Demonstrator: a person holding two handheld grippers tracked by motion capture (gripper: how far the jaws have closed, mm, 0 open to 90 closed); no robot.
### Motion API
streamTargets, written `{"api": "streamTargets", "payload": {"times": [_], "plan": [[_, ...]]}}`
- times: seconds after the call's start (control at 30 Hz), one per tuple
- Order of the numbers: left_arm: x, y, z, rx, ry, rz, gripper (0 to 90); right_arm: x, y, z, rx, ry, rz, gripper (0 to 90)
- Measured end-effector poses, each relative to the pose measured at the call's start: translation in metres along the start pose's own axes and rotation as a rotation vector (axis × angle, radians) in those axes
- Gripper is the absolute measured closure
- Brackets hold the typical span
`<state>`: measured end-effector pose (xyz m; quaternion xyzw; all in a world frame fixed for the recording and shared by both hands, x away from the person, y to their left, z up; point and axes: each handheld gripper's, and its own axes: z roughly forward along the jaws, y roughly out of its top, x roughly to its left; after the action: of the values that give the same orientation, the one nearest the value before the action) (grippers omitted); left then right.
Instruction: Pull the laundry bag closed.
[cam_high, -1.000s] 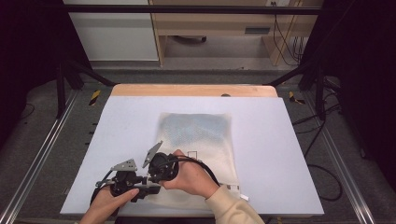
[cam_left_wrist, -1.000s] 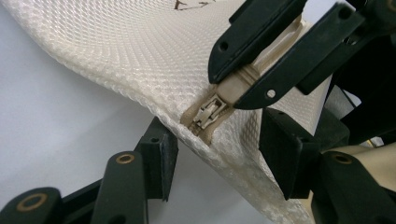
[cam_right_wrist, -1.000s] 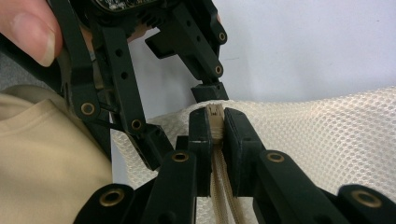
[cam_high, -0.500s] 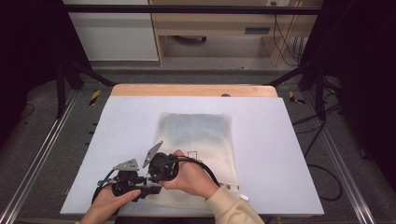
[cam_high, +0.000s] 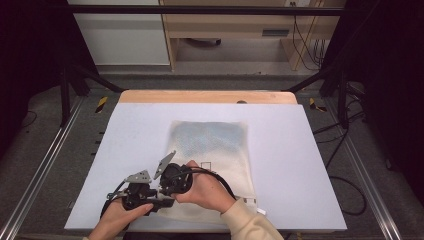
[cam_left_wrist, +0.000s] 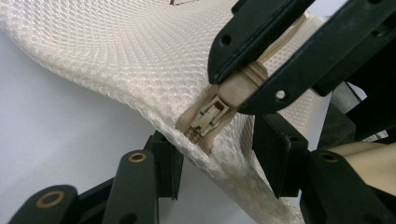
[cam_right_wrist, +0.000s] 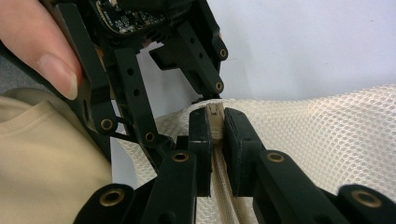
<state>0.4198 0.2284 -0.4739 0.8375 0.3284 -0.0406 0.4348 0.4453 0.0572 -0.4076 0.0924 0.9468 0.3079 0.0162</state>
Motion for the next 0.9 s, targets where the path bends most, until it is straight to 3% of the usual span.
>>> {"api": "streamTargets", "payload": {"times": [0.57, 0.9], "plan": [[0.0001, 0.0019, 0.0037, -0.002, -0.002, 0.01, 65.1, 0.0006, -0.001, -0.001, 0.002, -0.001, 0.01, 82.0], [0.0004, 0.0019, 0.0033, 0.023, -0.006, 0.02, 73.9, 0.0002, -0.0025, -0.0013, 0.002, 0.004, 0.006, 81.9]]}}
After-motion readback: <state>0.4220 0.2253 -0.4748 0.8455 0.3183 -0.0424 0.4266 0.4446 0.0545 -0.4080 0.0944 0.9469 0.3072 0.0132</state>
